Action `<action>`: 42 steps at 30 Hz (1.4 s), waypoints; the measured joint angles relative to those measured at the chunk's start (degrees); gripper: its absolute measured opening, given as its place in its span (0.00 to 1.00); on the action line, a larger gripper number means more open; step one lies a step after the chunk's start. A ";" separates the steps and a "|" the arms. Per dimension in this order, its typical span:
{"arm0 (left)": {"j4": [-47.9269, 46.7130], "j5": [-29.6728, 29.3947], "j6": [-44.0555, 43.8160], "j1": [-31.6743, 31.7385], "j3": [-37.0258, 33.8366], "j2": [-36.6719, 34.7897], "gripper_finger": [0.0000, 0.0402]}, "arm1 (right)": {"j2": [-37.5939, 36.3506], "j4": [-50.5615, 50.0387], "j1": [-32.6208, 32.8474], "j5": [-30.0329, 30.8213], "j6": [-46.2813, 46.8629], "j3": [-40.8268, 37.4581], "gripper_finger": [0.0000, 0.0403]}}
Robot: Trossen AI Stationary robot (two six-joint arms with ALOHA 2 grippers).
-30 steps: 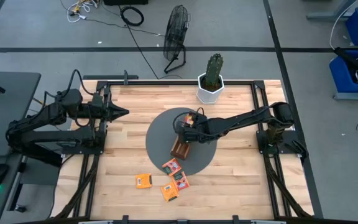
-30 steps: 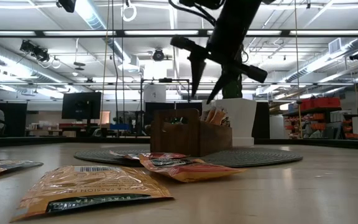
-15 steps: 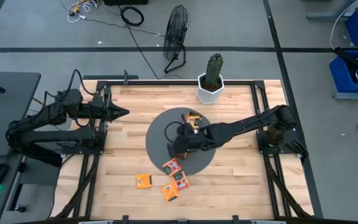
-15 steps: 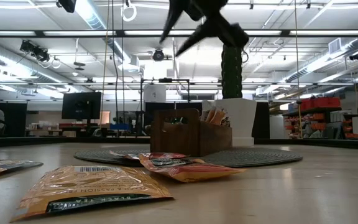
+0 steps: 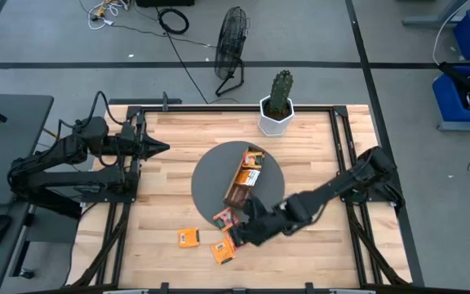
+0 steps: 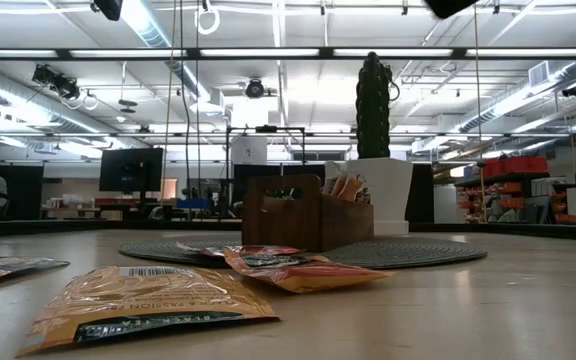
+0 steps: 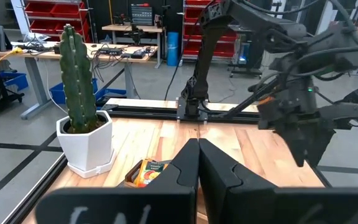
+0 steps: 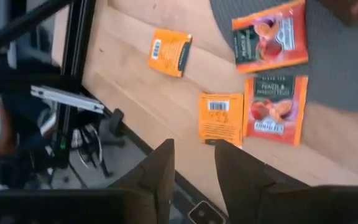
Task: Pick & Place Tea
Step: Put the red tea bag into the bottom section of the wooden organizer
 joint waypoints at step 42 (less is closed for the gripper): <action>-2.25 -0.02 -3.00 -0.01 0.02 0.02 0.03 | 0.63 24.51 -3.71 0.06 -2.43 -26.49 0.33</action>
